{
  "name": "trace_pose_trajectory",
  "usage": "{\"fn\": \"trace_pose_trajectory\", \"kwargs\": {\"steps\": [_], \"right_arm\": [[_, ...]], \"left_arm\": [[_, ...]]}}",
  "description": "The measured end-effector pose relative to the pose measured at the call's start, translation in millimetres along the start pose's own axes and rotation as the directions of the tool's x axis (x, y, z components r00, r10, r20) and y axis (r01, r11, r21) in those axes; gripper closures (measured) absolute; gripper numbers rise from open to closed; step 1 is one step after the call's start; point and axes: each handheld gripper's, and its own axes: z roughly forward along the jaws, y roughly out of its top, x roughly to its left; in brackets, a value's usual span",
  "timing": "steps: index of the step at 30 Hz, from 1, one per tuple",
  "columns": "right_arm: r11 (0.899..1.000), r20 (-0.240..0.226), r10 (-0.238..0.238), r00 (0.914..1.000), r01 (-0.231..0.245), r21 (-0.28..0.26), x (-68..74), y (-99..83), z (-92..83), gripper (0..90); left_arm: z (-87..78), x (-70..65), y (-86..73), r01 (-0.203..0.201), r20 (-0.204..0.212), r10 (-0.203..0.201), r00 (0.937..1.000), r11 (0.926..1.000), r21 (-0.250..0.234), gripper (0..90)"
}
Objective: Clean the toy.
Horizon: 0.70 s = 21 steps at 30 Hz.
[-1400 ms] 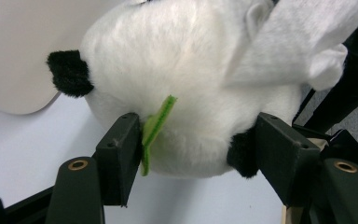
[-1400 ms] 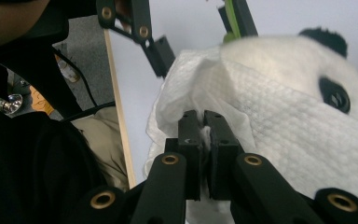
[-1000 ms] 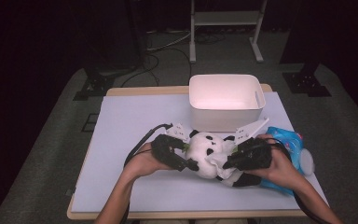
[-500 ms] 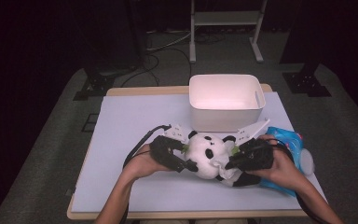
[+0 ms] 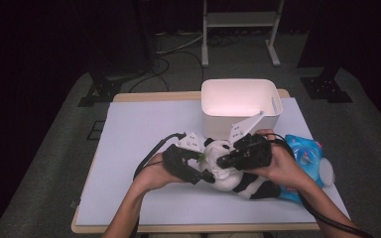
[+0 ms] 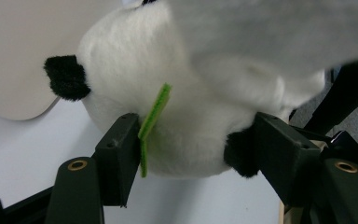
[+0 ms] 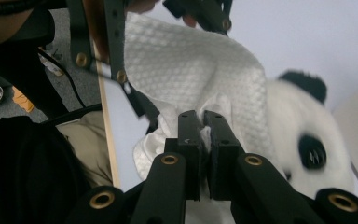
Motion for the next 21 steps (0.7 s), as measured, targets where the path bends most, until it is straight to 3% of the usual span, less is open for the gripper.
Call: {"fn": "trace_pose_trajectory", "kwargs": {"steps": [5,11,21], "right_arm": [[1.0,-0.005,-0.005,1.0,0.005,-0.01,-8.0,16.4,8.2,85.0],[1.0,0.004,0.015,0.9999,-0.015,-0.023,-16.1,19.4,4.7,85.0],[0.996,0.029,0.075,0.9968,-0.073,-0.046,-32.2,1.0,-10.7,85.0]], "left_arm": [[0.0,2.6,-2.2,0.007,0.001,-0.007,1.0,1.0,-0.003,34.5],[-0.4,2.0,-3.4,0.001,0.008,-0.001,1.0,1.0,-0.005,34.6],[-1.5,3.6,-7.5,0.016,0.026,-0.016,0.9995,0.9999,-0.003,34.6]]}}
